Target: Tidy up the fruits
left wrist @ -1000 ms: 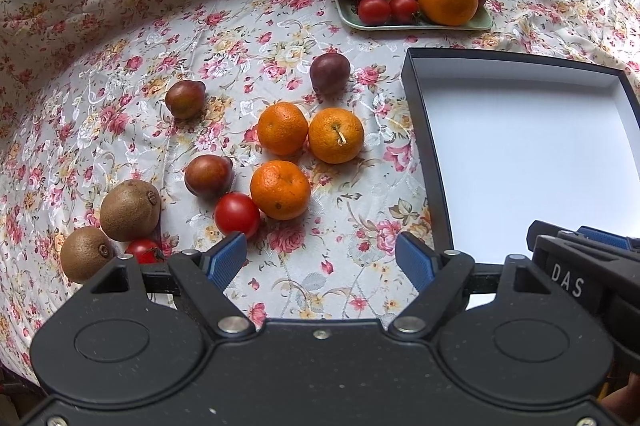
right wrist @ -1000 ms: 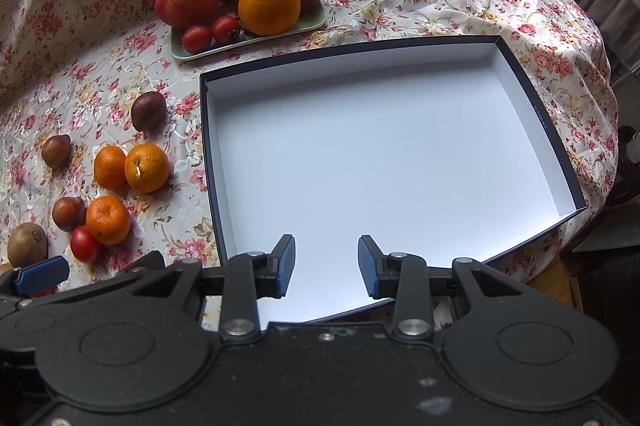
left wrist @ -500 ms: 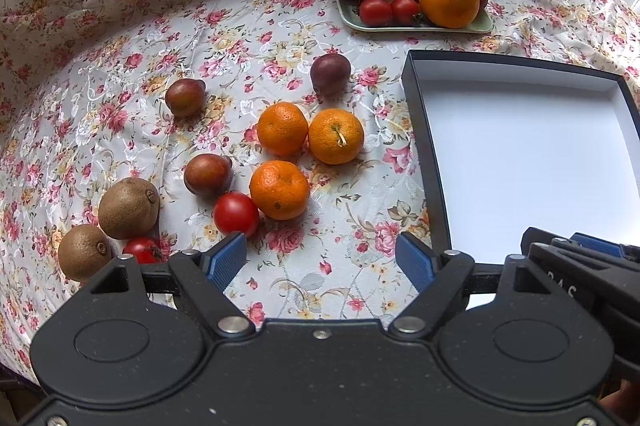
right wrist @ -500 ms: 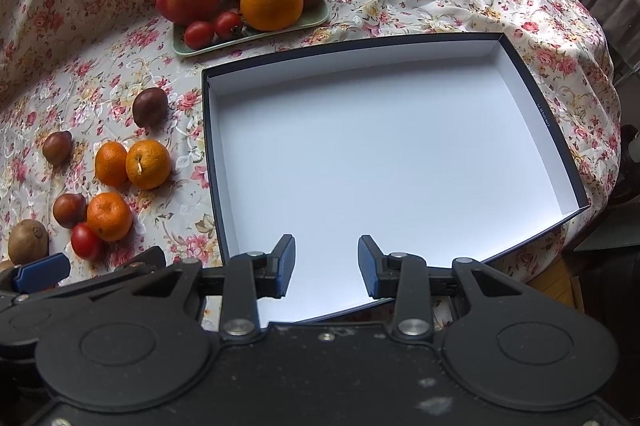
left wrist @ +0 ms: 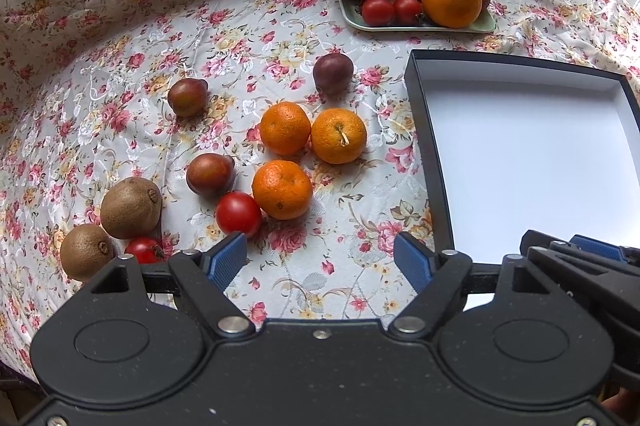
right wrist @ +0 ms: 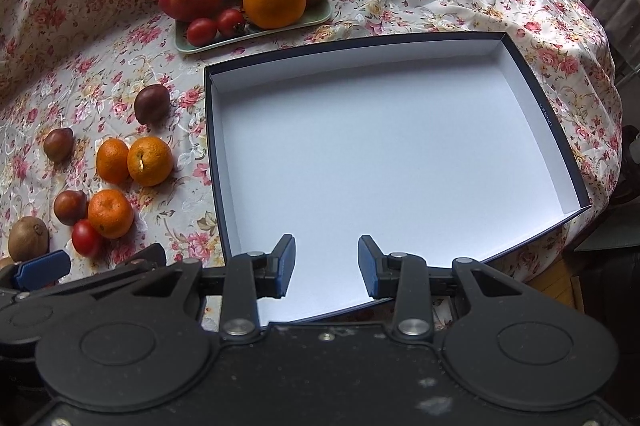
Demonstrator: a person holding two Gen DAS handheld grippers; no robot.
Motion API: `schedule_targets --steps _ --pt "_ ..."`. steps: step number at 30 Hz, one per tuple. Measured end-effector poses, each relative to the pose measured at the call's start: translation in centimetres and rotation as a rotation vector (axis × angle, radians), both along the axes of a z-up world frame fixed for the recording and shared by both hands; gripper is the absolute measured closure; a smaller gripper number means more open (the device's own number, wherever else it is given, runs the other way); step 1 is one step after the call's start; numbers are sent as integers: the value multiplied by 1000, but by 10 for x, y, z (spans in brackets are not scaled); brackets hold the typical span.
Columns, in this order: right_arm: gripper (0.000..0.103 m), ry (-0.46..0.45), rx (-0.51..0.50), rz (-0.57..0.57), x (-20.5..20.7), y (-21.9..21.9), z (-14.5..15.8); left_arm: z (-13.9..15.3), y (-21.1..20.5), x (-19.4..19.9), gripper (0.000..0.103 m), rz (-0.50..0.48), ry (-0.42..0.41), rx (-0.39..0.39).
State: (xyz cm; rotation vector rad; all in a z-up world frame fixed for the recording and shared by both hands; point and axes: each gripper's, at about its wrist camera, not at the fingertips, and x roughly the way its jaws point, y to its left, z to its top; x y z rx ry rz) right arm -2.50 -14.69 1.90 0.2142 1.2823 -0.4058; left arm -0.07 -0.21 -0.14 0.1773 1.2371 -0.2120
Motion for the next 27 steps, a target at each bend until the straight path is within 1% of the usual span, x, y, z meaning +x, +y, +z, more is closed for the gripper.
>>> schedule_targets --steps 15,21,27 --pt "66 -2 16 10 1 5 1 4 11 4 23 57 -18 -15" --pt "66 -27 17 27 4 17 5 2 29 8 23 113 -6 -32" --pt "66 -35 20 71 11 40 6 2 50 11 23 150 -6 -17"
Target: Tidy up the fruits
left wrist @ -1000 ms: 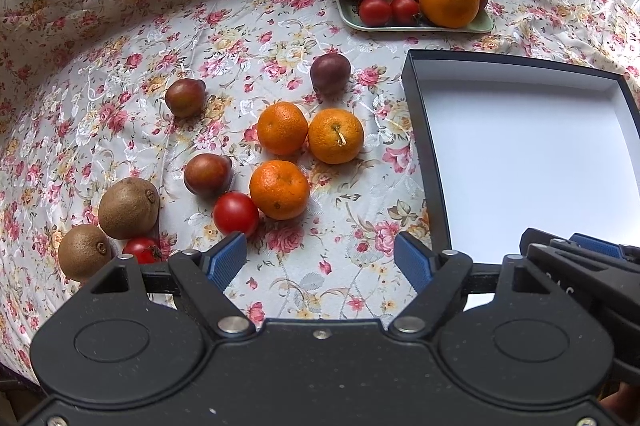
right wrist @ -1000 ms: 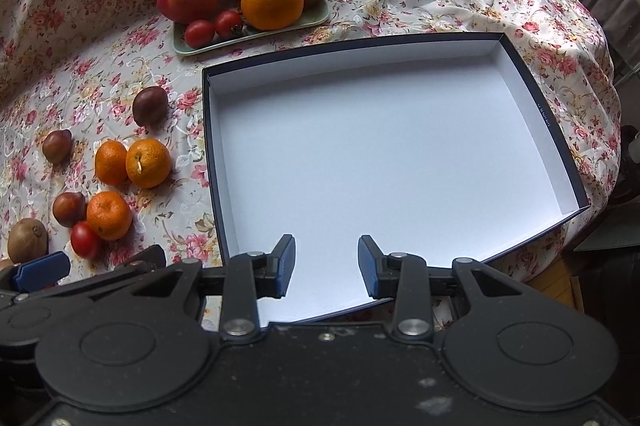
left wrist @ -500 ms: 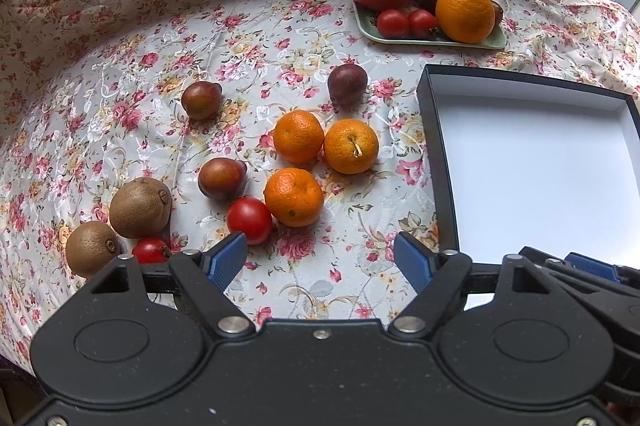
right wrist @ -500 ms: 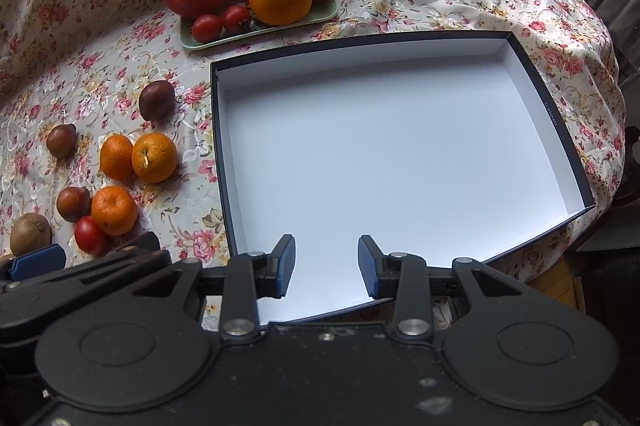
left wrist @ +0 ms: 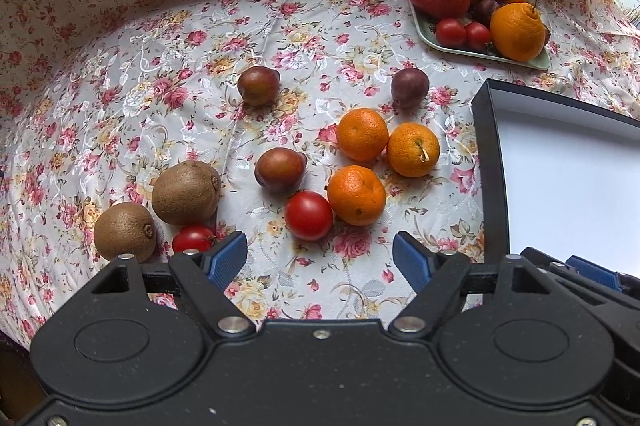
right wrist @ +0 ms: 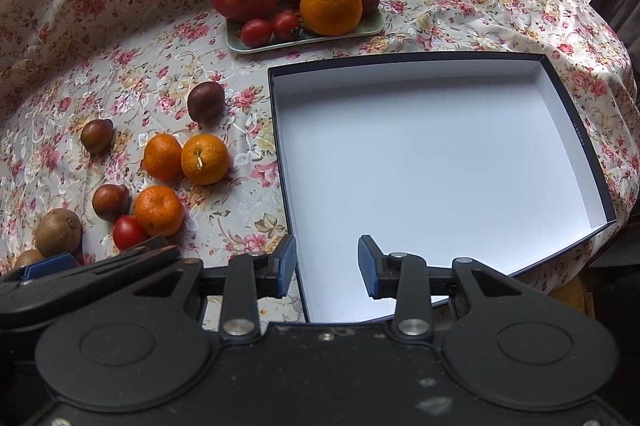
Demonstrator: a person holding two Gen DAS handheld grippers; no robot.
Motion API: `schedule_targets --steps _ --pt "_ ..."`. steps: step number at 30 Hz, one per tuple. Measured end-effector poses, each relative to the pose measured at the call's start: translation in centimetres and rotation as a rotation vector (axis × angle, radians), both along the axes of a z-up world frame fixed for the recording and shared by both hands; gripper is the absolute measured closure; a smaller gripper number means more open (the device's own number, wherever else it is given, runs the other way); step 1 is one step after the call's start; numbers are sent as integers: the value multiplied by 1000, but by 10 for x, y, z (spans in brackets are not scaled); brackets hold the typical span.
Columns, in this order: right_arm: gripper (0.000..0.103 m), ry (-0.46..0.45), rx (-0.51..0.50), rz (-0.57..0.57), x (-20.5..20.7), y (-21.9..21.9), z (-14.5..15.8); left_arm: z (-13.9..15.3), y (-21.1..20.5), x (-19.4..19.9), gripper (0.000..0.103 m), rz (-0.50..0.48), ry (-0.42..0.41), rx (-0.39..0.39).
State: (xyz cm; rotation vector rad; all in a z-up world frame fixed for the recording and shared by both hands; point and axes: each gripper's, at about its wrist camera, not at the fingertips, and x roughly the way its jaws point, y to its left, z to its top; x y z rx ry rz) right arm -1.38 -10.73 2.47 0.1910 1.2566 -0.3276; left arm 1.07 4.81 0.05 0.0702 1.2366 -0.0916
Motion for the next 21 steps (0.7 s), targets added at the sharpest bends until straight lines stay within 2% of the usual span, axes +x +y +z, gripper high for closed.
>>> schedule_targets --steps 4,6,10,14,21 --pt "66 -2 -4 23 7 16 -1 1 19 3 24 42 0 0" --pt "66 1 -6 37 11 25 -2 1 30 6 29 72 0 0" --pt "66 15 -20 78 19 46 -5 4 56 14 29 120 7 -28" --pt "66 44 -12 95 26 61 -14 10 86 21 29 176 -16 -14" --pt "66 90 154 45 38 74 -27 15 140 32 29 294 -31 -22"
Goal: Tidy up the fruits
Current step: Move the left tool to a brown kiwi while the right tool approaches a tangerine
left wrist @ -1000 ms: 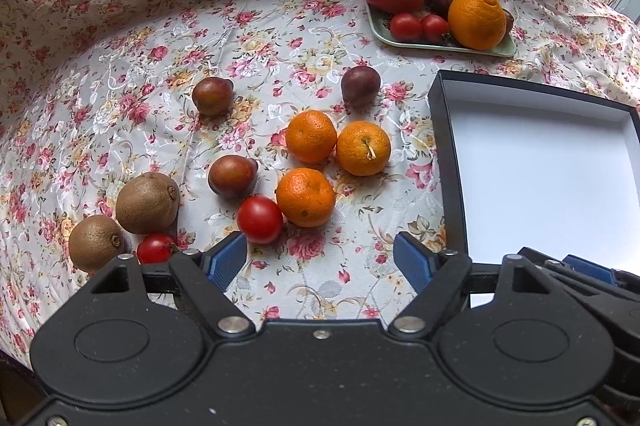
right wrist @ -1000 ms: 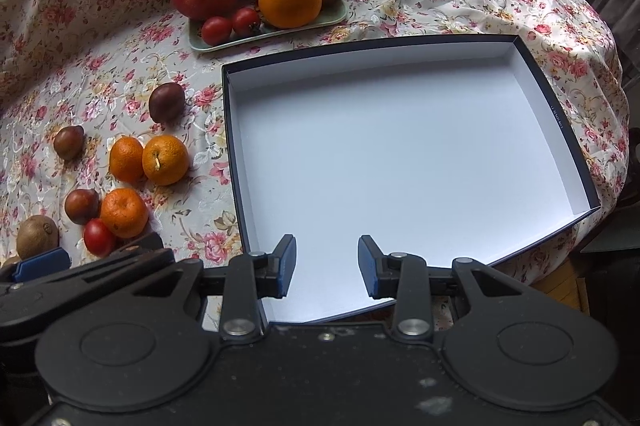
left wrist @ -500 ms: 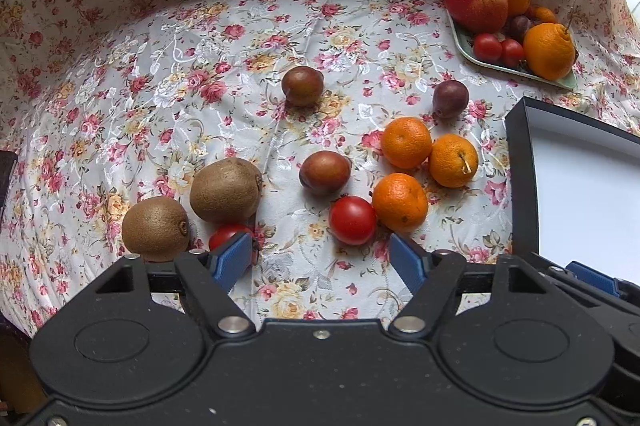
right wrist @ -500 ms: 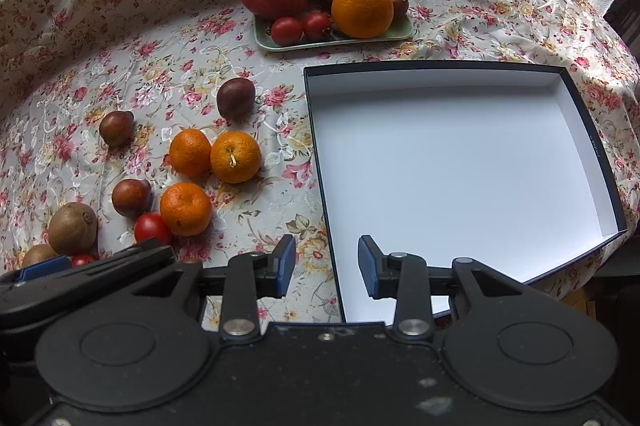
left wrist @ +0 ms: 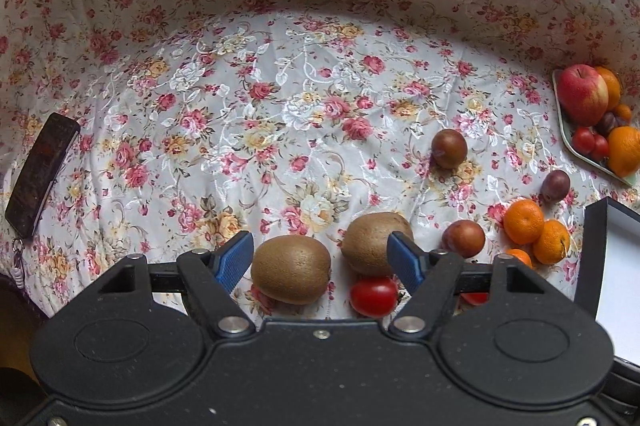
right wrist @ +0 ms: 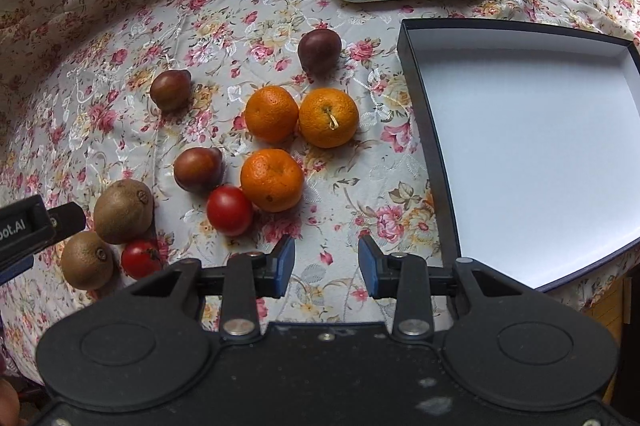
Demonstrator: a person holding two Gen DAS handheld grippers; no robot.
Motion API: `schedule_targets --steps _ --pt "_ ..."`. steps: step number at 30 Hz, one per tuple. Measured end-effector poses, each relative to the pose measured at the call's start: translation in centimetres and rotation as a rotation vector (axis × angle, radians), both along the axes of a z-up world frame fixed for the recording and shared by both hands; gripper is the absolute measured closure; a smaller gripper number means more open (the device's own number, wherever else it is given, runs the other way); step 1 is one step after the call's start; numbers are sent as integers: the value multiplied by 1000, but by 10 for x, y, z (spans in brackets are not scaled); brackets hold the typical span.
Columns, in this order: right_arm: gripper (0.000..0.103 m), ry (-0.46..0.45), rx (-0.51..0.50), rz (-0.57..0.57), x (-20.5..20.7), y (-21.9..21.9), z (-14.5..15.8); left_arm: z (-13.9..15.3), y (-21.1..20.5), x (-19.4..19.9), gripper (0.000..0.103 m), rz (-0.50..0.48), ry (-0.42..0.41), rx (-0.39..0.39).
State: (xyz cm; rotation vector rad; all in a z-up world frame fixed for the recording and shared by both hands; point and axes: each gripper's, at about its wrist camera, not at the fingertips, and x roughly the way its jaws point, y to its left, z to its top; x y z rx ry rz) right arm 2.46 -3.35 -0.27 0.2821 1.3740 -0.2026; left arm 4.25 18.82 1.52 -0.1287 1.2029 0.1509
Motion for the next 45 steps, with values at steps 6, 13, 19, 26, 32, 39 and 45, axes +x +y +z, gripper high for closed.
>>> schedule_targets --steps 6,13,19,26,32,39,45 --pt "65 -48 17 -38 12 11 1 -4 37 2 29 63 4 -11" --pt "65 -131 0 -36 27 27 2 -12 57 0 30 85 32 -26" --pt "66 -146 -24 -49 39 30 -3 -16 57 -2 30 47 50 -34" --pt "66 -118 -30 -82 42 25 -13 -18 51 -4 30 12 62 -45" --pt "61 -128 -68 -91 46 27 -25 -19 48 -5 30 -7 67 -50" --pt "58 -107 -71 -126 49 23 -44 -22 49 -4 30 -1 81 -61" --pt "55 -131 -86 -127 43 29 -48 -22 48 -4 30 -3 85 -68"
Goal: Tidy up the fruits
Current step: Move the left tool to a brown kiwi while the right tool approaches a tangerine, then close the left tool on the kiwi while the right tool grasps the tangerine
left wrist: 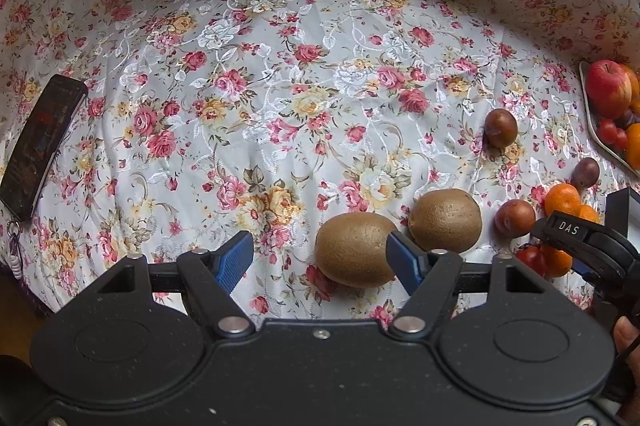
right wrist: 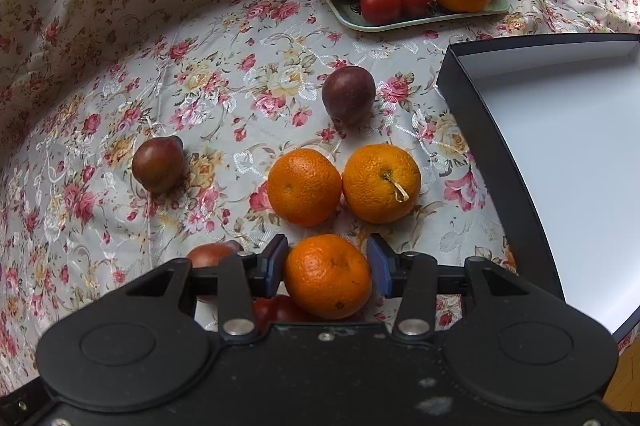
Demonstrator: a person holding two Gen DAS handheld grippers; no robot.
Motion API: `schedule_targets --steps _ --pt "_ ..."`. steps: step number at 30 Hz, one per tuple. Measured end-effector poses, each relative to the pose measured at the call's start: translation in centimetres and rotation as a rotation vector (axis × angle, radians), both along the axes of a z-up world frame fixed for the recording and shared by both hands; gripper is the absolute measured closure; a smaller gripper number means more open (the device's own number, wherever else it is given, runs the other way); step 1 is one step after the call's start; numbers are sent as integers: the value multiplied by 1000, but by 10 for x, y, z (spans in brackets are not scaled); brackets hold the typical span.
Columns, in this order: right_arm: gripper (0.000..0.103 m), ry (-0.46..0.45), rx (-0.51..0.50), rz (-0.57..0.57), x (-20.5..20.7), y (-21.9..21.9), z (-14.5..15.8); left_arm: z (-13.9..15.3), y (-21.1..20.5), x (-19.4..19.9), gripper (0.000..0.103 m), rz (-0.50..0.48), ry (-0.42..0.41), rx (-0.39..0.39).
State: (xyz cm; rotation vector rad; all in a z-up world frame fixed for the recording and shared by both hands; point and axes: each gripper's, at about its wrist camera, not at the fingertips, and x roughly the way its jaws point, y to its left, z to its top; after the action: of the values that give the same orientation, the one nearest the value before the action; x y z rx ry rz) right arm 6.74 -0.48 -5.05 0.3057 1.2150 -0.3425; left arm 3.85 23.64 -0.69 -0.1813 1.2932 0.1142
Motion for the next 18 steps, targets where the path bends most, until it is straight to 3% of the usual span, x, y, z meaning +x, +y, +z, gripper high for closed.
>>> schedule_targets --steps 5,18 --pt "53 -9 -49 37 0 10 0 -1 -1 0 30 -6 5 -1" --pt "58 -10 9 3 -2 -3 5 -8 -4 2 30 -21 31 -10"
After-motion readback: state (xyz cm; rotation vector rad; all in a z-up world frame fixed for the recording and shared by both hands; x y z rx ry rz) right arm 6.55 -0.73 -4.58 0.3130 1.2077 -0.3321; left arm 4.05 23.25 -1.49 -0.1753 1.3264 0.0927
